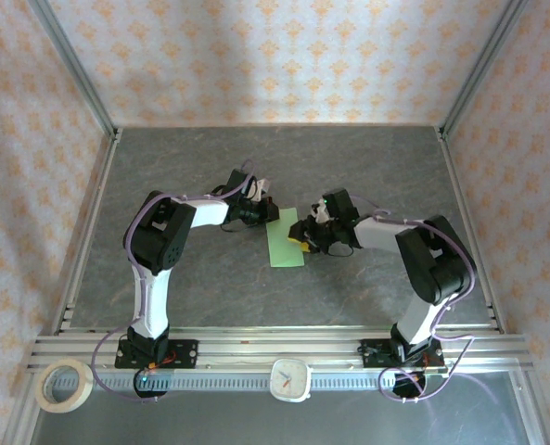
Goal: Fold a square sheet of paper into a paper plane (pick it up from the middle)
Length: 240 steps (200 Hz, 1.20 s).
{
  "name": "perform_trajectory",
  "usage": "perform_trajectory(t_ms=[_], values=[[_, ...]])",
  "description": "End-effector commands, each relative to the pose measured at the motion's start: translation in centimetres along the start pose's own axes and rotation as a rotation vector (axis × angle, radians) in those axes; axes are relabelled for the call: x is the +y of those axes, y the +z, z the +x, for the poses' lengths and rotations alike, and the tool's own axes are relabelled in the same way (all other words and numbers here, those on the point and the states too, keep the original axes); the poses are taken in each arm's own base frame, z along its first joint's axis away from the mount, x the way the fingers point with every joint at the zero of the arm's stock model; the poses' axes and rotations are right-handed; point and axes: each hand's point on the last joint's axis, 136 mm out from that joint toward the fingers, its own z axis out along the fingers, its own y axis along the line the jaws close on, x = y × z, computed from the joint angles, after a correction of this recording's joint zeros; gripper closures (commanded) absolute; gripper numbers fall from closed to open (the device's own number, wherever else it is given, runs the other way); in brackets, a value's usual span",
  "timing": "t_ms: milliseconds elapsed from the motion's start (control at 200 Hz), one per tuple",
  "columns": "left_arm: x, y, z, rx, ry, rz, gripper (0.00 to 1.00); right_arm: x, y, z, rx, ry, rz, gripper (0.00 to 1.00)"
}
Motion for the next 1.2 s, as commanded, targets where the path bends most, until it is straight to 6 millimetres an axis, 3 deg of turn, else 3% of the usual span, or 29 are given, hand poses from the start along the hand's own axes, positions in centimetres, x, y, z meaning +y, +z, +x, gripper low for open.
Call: perform_trajectory(t_ms=[0,225,535,901,1036,1196], values=[[2.2,0.5,2.5,0.075,-0.041,-0.048,0.91,0.8,-0.4,-0.9,0.004,-0.035,-0.035,0.64],[2.0,0.6,2.4,0.076,-0.046,-0.039,0.91,0.8,-0.2,-1.3,0.032,-0.046,-0.049,0.74],[1.5,0.5,2.1,0.073,-0.039,-0.024,0.91,-1.1,0.0,-2.2,0.046,-0.029,-0.023,0.85],[0.9,0.4,1.7,0.068,-0.025,-0.005,0.9,-1.2,0.3,-2.1,0.11,-0.061,-0.039,0.98],[-1.0,-0.6,0.5,0.031,0.009,0.035,0.8,-1.5,0.2,-2.4,0.092,-0.058,-0.018,0.99],[-4.9,-3.9,-1.5,-0.088,0.085,0.106,0.64,-1.8,-0.8,-3.4,0.035,-0.025,-0.024,0.99]])
